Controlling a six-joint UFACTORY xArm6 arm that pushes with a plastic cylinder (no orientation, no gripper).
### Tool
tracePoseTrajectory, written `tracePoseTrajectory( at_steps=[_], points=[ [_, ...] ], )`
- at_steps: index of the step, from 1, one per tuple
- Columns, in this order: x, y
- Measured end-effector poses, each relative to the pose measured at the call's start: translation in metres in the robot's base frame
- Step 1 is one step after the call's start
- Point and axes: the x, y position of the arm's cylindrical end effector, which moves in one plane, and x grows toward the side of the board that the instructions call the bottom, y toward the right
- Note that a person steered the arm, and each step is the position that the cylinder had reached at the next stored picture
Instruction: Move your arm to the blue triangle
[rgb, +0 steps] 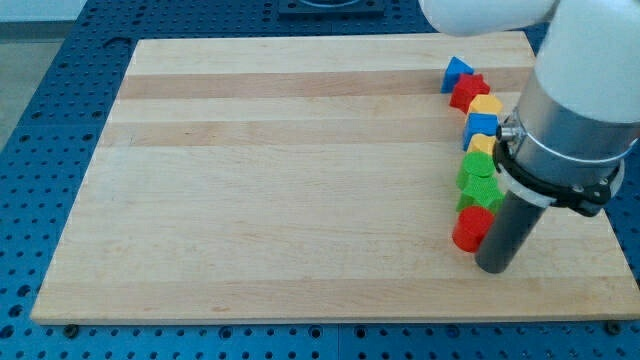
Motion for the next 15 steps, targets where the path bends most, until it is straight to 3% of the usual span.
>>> tracePoseTrajectory(
  at_steps=[6,7,9,12,15],
  points=[
    [-0.003,-0.099],
    [-0.037,-0.146],
    [-0.126,-0.180],
    [-0.138,-0.184],
    [-0.255,-0.157]
  ],
)
